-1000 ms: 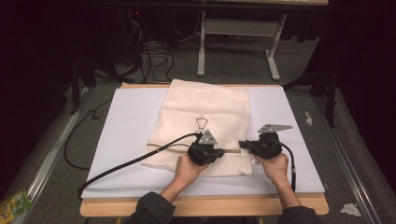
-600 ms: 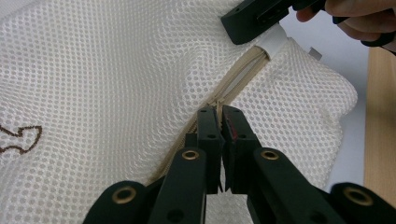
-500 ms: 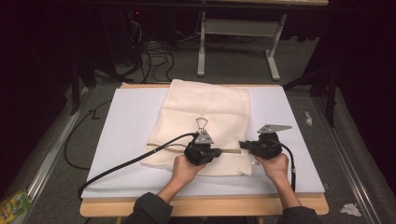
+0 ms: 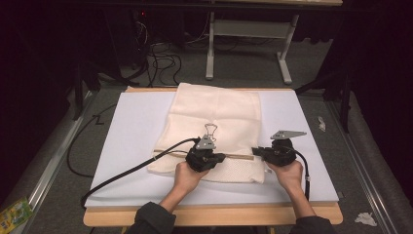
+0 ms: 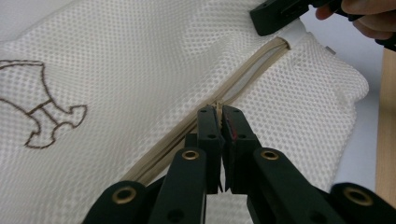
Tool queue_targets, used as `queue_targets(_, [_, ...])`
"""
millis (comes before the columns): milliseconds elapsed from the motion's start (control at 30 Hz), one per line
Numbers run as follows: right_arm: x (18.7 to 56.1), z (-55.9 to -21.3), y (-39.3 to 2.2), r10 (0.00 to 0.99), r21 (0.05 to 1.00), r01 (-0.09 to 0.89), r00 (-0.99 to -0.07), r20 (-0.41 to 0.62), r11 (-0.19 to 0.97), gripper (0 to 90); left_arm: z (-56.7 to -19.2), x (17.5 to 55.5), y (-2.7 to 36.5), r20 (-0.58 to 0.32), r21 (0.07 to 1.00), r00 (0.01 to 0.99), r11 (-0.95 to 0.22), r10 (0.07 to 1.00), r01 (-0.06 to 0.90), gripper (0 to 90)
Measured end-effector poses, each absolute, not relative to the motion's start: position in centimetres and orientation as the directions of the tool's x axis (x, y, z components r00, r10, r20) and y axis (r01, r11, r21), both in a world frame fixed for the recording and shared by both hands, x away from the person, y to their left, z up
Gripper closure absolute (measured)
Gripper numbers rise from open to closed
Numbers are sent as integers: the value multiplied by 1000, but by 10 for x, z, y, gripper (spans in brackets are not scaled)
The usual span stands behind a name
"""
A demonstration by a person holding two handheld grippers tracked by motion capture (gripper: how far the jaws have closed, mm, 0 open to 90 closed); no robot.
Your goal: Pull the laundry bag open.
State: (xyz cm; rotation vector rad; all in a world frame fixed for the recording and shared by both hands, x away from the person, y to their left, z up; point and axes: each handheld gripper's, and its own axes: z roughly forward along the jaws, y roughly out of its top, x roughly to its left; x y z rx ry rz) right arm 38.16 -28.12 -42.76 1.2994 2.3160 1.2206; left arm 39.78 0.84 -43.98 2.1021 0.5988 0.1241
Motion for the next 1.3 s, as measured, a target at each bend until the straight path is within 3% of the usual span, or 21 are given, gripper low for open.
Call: queue_targets(1300, [385,-429,-282,808,749,600,-569,152,281,881,-435,401,39,-142,817,852,-426,504,388,869])
